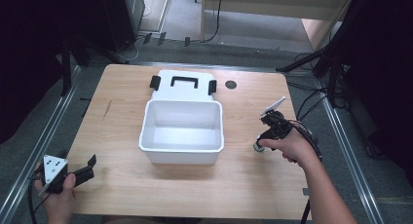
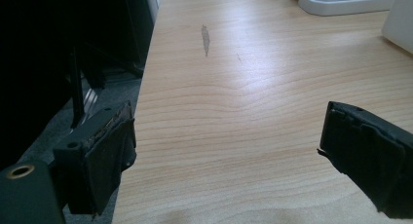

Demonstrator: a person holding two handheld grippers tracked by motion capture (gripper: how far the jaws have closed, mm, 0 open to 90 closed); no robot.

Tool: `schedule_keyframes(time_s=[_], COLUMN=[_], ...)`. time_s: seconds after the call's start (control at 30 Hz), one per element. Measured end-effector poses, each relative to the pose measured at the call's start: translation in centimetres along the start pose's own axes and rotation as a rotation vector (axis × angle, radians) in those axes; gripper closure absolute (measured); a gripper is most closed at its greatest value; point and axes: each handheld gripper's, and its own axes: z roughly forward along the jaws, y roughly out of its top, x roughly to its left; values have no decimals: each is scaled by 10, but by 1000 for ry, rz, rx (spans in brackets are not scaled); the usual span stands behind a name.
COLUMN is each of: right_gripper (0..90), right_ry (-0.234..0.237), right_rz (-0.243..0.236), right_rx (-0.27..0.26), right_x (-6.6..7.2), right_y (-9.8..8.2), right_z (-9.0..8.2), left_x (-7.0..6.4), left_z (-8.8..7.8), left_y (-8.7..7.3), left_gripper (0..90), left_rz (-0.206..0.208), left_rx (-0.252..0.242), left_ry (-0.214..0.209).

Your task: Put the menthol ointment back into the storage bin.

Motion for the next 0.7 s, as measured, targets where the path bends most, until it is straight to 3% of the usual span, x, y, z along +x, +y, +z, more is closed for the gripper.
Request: schedule_keyframes(time_s=[0.57,0.7], right_gripper=[482,505], right_ry=[75,75], right_rz=[117,110], right_rx=[66,76], right_x=[-12,-11], right_y=[15,17], right_z=[20,21], left_x=[-2,-1], left_z=[1,1], left_y=[0,0], left_gripper=[72,72], left_rz=[21,22], left_rx=[6,9], left_ry=[-4,-8])
